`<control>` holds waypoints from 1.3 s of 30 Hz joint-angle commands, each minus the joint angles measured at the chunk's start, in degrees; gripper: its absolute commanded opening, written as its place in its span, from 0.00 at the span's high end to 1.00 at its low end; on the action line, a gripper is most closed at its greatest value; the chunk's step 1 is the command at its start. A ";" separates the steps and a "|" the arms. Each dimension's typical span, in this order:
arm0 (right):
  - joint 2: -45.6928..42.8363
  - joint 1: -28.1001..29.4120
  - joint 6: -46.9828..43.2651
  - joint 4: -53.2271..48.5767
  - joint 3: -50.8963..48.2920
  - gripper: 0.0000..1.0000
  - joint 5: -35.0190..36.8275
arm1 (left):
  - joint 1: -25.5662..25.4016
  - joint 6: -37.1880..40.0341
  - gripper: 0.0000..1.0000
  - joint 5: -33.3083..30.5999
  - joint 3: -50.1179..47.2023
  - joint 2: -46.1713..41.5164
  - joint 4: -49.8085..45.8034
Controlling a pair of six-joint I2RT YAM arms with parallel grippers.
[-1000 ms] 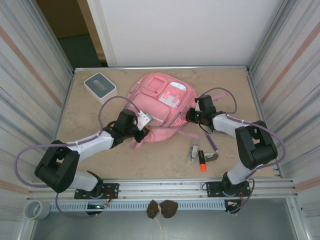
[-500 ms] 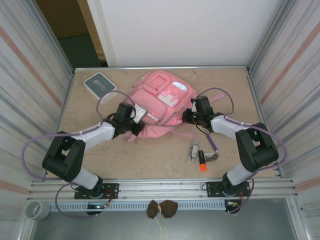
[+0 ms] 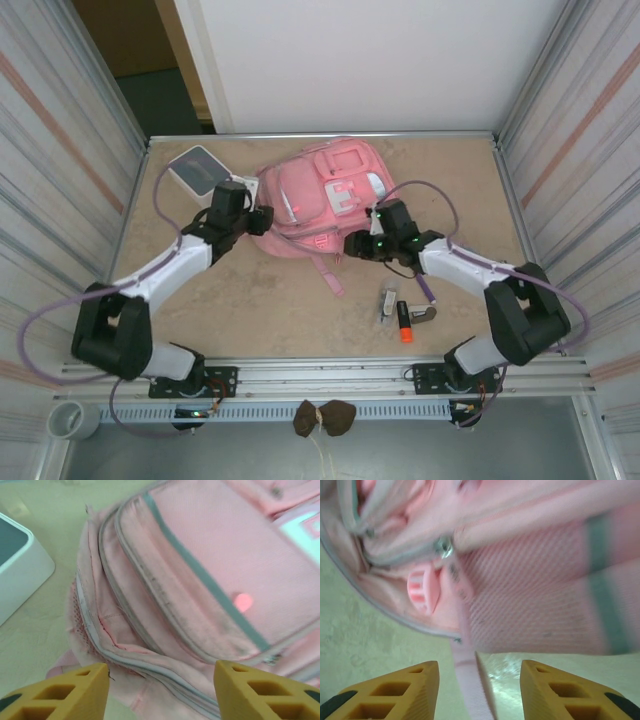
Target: Pack the student bag
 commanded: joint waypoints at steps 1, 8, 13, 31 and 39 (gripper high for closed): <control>-2.34 -5.46 -1.56 -2.32 -1.44 0.53 -0.70 | -5.12 -11.01 0.35 -2.03 -3.15 -4.76 -0.27; 2.28 -10.06 1.22 4.13 -2.39 0.60 0.37 | -18.80 -17.47 0.37 -5.62 3.09 3.44 -1.38; 5.42 -10.50 1.86 8.22 -3.99 0.66 -1.32 | -22.27 -22.00 0.50 1.48 9.09 11.59 0.92; 6.03 -10.60 2.90 15.05 -7.96 0.71 -5.53 | -29.97 -20.51 0.45 -21.39 30.44 31.49 -18.26; 7.02 -11.52 3.18 17.55 -9.10 0.71 -7.87 | -30.34 -19.64 0.44 -26.46 36.77 37.56 -23.67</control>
